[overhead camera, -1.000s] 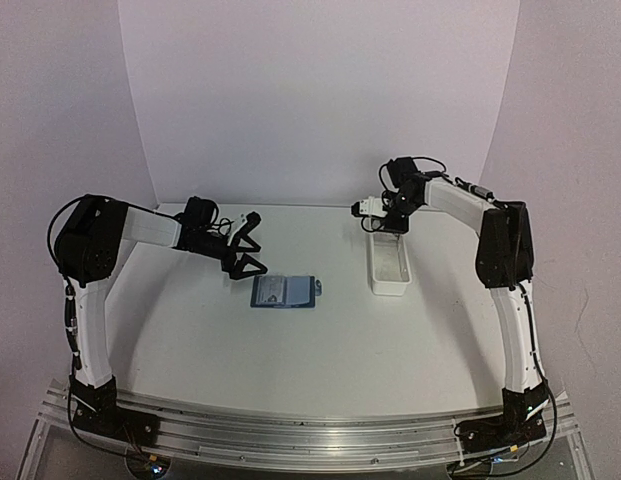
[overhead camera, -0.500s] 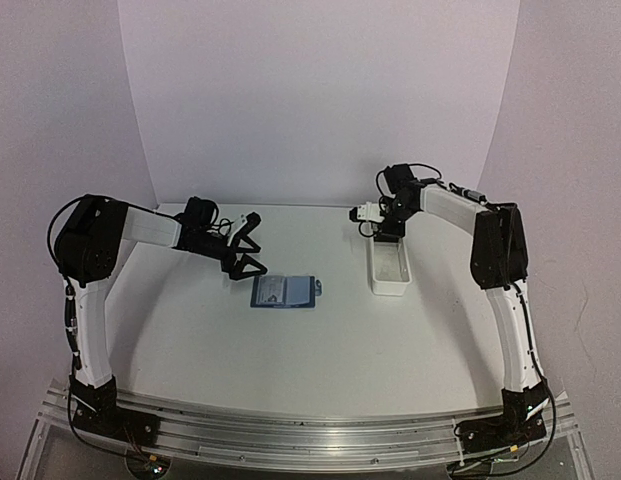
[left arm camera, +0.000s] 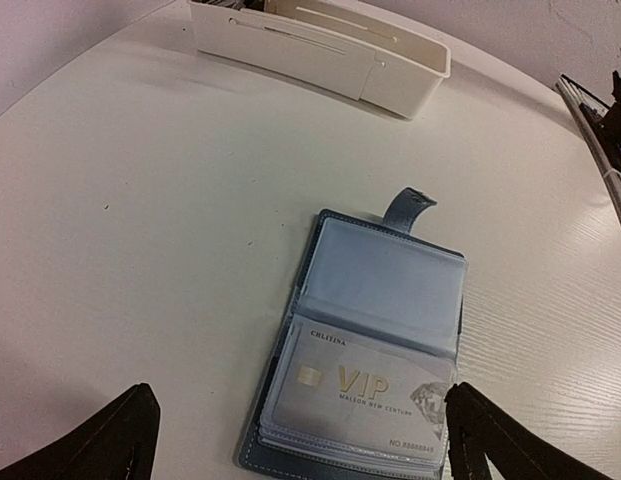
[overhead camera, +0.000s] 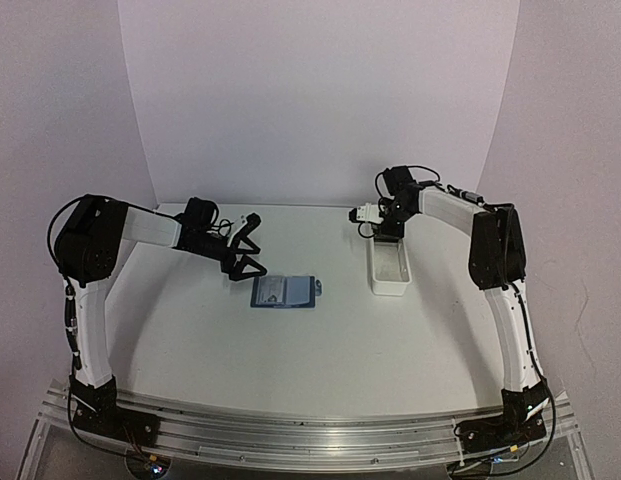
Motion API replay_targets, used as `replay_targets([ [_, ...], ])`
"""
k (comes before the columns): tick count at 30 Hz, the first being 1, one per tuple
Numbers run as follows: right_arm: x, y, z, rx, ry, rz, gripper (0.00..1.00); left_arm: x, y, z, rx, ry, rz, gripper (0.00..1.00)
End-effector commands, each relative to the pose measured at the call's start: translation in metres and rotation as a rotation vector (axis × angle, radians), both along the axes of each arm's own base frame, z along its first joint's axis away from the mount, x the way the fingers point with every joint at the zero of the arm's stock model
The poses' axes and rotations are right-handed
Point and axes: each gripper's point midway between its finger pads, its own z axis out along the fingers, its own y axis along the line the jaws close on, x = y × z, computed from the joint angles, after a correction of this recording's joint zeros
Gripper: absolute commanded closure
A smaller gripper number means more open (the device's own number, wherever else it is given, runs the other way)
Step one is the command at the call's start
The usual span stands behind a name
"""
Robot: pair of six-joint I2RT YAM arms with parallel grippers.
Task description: Put the credit cards into the card holder
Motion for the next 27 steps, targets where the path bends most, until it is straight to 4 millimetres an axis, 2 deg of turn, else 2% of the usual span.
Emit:
replay_targets([
  [1,0.003,0.005,0.069,0.073,-0.108,-0.002,1.00,0.007,-0.003,0.028,-0.035,-0.067,-0.020,0.01],
  [4,-0.001,0.007,0.082,0.099,-0.115,0.002,1.00,0.005,-0.004,0.033,-0.047,-0.068,-0.031,0.00],
  [9,-0.005,0.004,0.084,0.095,-0.109,-0.014,1.00,0.000,-0.004,0.037,-0.057,-0.067,-0.044,0.00],
  [12,-0.004,0.012,0.103,0.163,-0.128,-0.026,1.00,-0.003,-0.004,0.045,-0.062,-0.079,-0.052,0.01],
  [14,-0.001,0.032,0.141,0.299,-0.165,-0.031,1.00,-0.003,-0.005,0.055,-0.074,-0.093,-0.051,0.01],
  [17,-0.005,0.082,0.228,0.758,-0.150,-0.066,1.00,-0.001,-0.005,0.084,-0.122,-0.111,-0.023,0.02],
  [18,-0.012,0.098,0.257,0.948,-0.103,-0.065,1.00,0.000,-0.006,0.097,-0.147,-0.123,-0.023,0.02],
  [19,-0.021,0.111,0.275,1.105,-0.030,-0.070,1.00,0.000,-0.005,0.111,-0.175,-0.120,-0.016,0.03],
  [20,-0.031,0.122,0.281,1.245,0.070,-0.092,1.00,-0.001,-0.005,0.123,-0.203,-0.111,-0.018,0.04],
  [21,-0.044,0.134,0.295,1.367,0.127,-0.055,1.00,-0.003,-0.004,0.137,-0.230,-0.109,-0.023,0.05],
  [22,-0.062,0.149,0.305,1.454,0.168,0.015,1.00,-0.005,-0.004,0.150,-0.257,-0.099,-0.027,0.07],
  [25,-0.121,0.187,0.315,1.573,0.243,0.172,1.00,-0.020,-0.004,0.188,-0.330,-0.068,-0.056,0.13],
  [27,-0.150,0.202,0.323,1.635,0.316,0.251,1.00,-0.035,-0.003,0.211,-0.375,-0.050,-0.090,0.17],
])
